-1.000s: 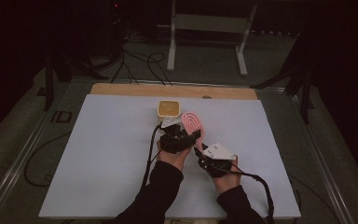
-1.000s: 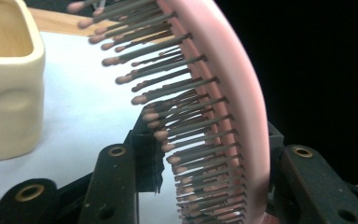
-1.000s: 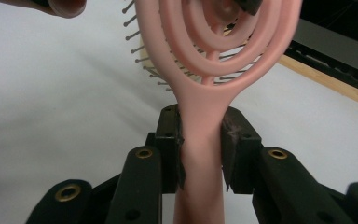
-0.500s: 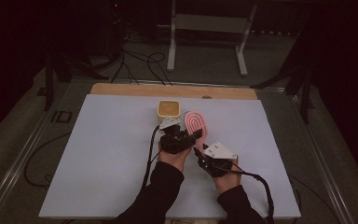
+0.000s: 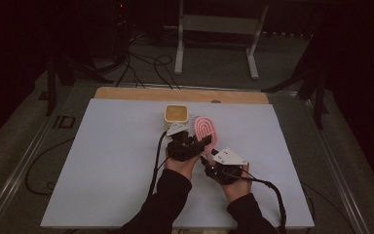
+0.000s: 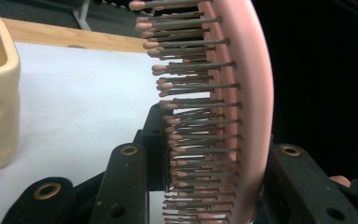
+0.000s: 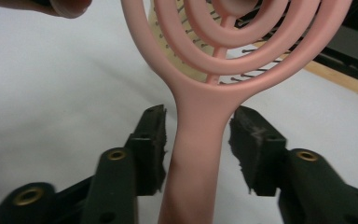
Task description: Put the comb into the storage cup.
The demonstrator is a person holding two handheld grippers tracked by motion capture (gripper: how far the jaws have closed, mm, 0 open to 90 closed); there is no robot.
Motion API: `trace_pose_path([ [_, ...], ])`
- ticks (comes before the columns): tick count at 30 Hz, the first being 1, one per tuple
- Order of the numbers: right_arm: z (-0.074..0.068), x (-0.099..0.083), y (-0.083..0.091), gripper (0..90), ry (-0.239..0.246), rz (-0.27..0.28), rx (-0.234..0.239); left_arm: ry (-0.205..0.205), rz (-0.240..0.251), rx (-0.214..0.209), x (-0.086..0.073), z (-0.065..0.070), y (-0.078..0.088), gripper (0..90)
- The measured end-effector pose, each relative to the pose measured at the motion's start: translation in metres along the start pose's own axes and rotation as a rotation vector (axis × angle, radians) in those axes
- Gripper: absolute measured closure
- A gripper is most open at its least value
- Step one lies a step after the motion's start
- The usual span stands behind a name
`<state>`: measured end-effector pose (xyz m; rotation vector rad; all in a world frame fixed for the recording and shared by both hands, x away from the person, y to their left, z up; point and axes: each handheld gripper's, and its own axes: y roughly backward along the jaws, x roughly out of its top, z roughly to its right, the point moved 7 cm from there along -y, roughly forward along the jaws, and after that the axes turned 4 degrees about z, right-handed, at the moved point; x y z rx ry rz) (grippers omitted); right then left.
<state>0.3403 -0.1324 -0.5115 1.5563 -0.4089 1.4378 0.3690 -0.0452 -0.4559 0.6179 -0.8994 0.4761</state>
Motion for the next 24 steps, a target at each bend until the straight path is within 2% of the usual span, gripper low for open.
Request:
trace_pose_path([
  [6, -0.0021, 0.0000, -0.0017, 35.9, -0.034, -0.009, 0.071, -0.004, 0.000, -0.001, -0.0001, -0.0003, -0.0001, 64.0],
  [8, -0.0034, 0.0001, -0.0016, 32.9, -0.041, -0.009, 0.084, -0.006, -0.001, 0.000, -0.0002, -0.0002, -0.0003, 64.0],
  [12, -0.0060, 0.0013, -0.0011, 24.0, -0.021, 0.010, 0.067, -0.008, -0.001, 0.001, -0.0003, -0.0006, 0.0000, 63.9],
  [17, -0.0073, 0.0007, -0.0024, 8.4, -0.033, -0.001, 0.067, -0.010, 0.002, 0.002, 0.0010, -0.0013, 0.0011, 63.9],
  [20, -0.0043, -0.0010, -0.0025, 7.3, -0.051, -0.017, 0.054, -0.010, 0.005, 0.003, 0.0020, -0.0020, 0.0021, 63.9],
  [24, -0.0032, -0.0011, -0.0008, 7.3, -0.038, -0.016, 0.050, -0.014, 0.011, 0.000, 0.0035, -0.0026, 0.0038, 63.9],
])
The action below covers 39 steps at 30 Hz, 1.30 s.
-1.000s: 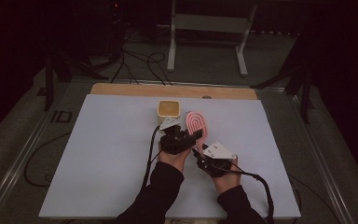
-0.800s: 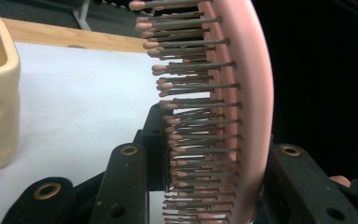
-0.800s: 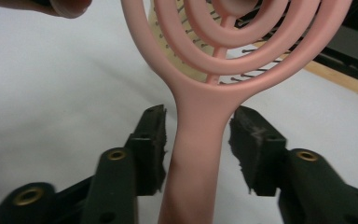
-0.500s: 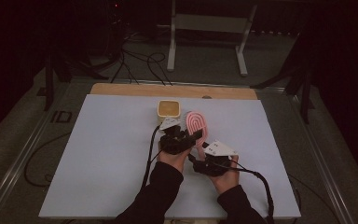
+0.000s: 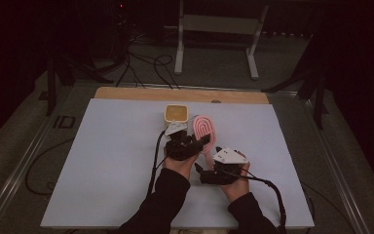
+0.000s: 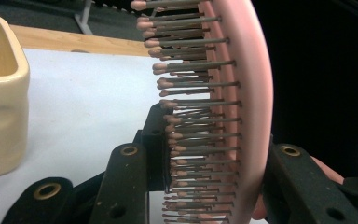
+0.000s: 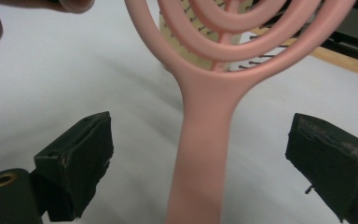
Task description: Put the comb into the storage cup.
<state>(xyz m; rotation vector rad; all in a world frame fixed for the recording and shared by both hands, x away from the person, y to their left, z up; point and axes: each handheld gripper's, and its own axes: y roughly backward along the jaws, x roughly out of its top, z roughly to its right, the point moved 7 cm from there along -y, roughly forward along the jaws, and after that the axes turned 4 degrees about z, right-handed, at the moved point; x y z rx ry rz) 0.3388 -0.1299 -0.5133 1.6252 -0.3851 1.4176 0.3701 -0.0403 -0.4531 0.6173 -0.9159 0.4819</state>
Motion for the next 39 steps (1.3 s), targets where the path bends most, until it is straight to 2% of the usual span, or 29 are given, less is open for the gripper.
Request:
trace_pose_path([
  [9, -0.003, -0.003, 0.006, 7.4, 0.037, 0.004, -0.017, -0.012, 0.014, 0.002, 0.006, -0.001, 0.006, 63.9],
  [17, 0.005, -0.003, 0.019, 7.4, 0.043, 0.020, -0.032, -0.027, 0.014, -0.003, 0.010, -0.002, 0.011, 63.9],
  [19, 0.006, -0.004, 0.021, 7.4, 0.046, 0.019, -0.028, -0.034, 0.011, -0.005, 0.010, -0.003, 0.012, 63.9],
  [20, 0.008, -0.005, 0.026, 7.5, 0.056, 0.021, -0.023, -0.051, 0.007, -0.001, 0.012, -0.004, 0.014, 64.0],
  [22, 0.013, -0.008, 0.030, 7.4, 0.038, 0.028, -0.017, -0.056, 0.010, -0.003, 0.014, -0.004, 0.016, 63.9],
  [24, 0.021, -0.014, 0.035, 7.4, -0.003, 0.038, -0.013, -0.063, 0.008, -0.007, 0.015, -0.005, 0.017, 63.9],
  [27, 0.036, -0.025, 0.042, 7.5, -0.066, 0.031, -0.023, -0.074, 0.006, -0.010, 0.016, -0.006, 0.019, 63.9],
  [29, 0.043, -0.027, 0.047, 7.5, -0.087, 0.043, -0.038, -0.077, 0.005, -0.008, 0.018, -0.009, 0.021, 63.9],
  [32, 0.049, -0.029, 0.052, 7.5, -0.099, 0.074, -0.047, -0.086, 0.004, -0.005, 0.019, -0.012, 0.023, 63.9],
  [39, 0.055, -0.039, 0.054, 7.6, -0.090, 0.094, -0.077, -0.109, 0.003, -0.009, 0.023, -0.016, 0.031, 63.9],
])
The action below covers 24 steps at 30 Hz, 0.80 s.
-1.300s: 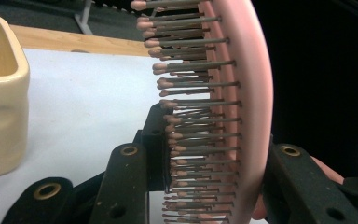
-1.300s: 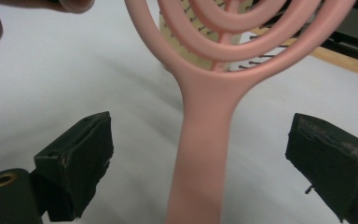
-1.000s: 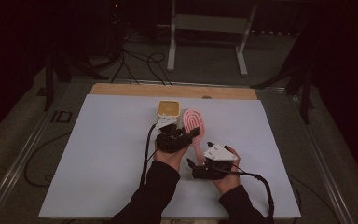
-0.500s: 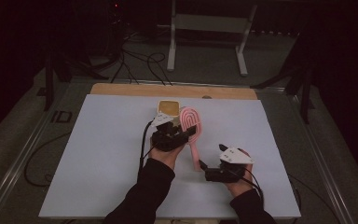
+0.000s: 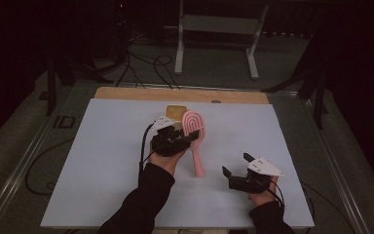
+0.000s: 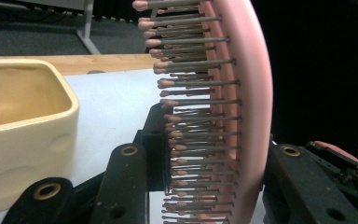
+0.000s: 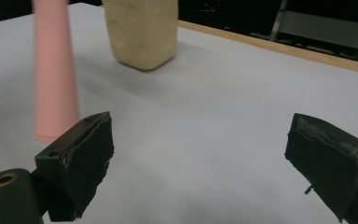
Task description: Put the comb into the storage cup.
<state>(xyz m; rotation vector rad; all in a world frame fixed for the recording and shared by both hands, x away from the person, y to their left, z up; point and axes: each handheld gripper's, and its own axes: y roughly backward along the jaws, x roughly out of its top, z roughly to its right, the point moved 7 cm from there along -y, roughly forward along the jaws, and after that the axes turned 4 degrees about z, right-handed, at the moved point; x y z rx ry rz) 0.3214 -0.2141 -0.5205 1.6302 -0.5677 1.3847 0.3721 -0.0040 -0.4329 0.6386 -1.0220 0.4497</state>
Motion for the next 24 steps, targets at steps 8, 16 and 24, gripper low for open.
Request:
trace_pose_path([
  [8, 0.009, 0.000, 0.008, 7.9, -0.014, 0.039, -0.012, -0.025, 0.006, -0.017, 0.008, -0.009, 0.011, 63.9],
  [16, 0.017, -0.002, 0.012, 8.4, -0.034, 0.052, -0.030, -0.045, 0.016, -0.015, 0.017, -0.016, 0.019, 63.9],
  [24, 0.019, -0.002, 0.013, 8.5, -0.044, 0.066, -0.027, -0.062, 0.037, -0.036, 0.024, -0.023, 0.029, 63.9],
])
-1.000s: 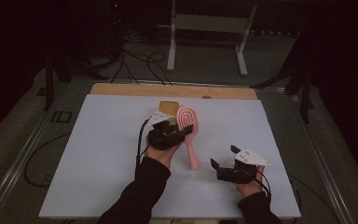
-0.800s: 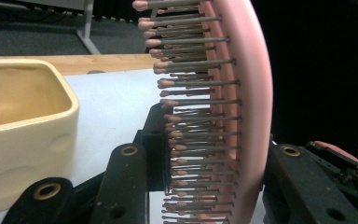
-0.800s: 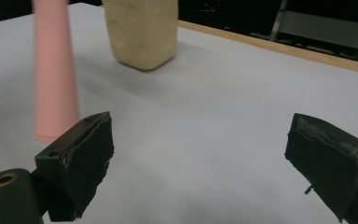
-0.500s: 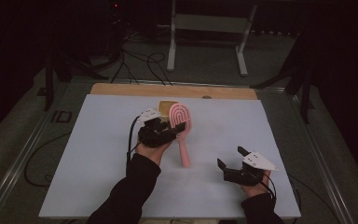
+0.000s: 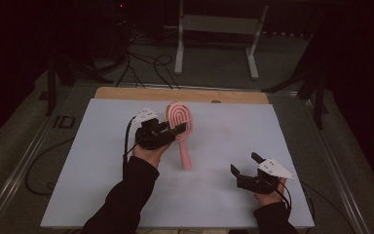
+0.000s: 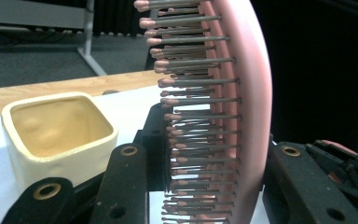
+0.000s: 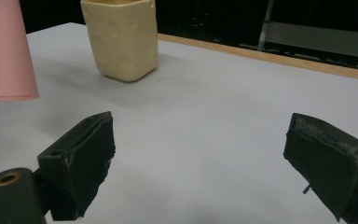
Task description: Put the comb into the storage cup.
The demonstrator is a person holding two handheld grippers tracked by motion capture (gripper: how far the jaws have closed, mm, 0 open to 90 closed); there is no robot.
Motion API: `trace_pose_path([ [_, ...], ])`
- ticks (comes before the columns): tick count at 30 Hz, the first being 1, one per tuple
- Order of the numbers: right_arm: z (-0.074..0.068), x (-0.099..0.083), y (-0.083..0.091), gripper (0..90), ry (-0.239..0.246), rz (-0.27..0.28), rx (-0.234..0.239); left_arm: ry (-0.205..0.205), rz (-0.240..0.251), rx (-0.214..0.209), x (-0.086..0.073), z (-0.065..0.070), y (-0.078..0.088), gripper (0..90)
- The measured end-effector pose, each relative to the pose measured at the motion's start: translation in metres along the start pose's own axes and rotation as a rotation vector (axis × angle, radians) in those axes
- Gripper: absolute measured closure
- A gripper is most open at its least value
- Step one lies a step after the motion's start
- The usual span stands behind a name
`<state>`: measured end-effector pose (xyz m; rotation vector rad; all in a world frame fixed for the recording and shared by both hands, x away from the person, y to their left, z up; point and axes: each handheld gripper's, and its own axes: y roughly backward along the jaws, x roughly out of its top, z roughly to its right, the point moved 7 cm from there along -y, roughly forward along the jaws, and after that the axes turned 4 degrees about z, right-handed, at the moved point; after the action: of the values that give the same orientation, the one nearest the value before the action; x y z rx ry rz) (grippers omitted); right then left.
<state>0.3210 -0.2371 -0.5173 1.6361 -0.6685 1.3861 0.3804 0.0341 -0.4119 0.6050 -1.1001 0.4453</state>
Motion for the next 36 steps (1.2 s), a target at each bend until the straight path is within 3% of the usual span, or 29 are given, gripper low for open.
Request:
trace_pose_path([
  [11, 0.000, 0.000, 0.001, 8.5, 0.006, 0.002, 0.003, -0.017, 0.030, -0.031, 0.005, -0.001, 0.007, 63.9],
  [36, 0.000, 0.000, 0.001, 9.5, 0.003, 0.006, 0.002, -0.012, 0.070, 0.019, 0.017, -0.020, 0.021, 63.8],
])
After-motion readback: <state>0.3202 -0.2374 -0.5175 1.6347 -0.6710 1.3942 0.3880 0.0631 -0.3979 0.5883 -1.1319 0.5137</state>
